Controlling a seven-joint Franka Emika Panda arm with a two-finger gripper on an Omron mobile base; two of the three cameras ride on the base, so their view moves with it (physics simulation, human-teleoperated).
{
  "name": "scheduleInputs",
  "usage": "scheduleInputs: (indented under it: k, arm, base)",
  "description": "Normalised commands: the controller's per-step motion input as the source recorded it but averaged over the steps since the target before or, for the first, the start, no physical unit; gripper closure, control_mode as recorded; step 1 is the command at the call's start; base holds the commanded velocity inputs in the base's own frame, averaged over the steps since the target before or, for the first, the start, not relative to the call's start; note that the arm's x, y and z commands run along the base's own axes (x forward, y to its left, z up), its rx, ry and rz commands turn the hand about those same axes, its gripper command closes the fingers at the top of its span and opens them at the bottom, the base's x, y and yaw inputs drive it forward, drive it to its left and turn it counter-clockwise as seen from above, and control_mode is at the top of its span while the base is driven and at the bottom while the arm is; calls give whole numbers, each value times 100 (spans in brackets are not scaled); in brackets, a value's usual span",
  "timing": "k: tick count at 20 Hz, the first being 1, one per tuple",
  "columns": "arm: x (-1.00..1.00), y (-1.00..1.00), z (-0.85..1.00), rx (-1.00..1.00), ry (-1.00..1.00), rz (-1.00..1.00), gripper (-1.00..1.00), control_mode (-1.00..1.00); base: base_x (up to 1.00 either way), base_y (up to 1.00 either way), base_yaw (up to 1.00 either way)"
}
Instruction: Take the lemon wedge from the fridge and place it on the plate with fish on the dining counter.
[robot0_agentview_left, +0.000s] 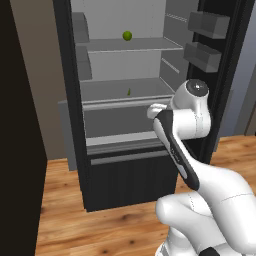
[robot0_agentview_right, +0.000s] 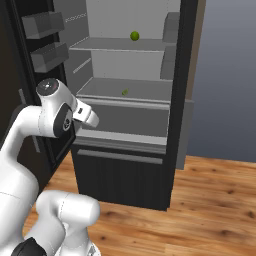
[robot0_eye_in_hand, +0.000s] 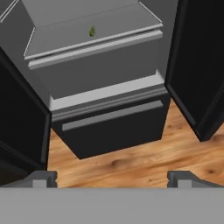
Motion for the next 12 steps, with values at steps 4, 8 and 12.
scheduleInputs:
  k: [4, 8, 12]
  arm:
    - [58, 51, 0, 0, 0, -4, -100, -100]
    - [48, 16, 0, 0, 0, -1, -100, -100]
    - [-9, -38, 11, 9, -1, 0, -100, -100]
  base:
    - [0, 0, 0]
    - [0, 0, 0]
    - [0, 0, 0]
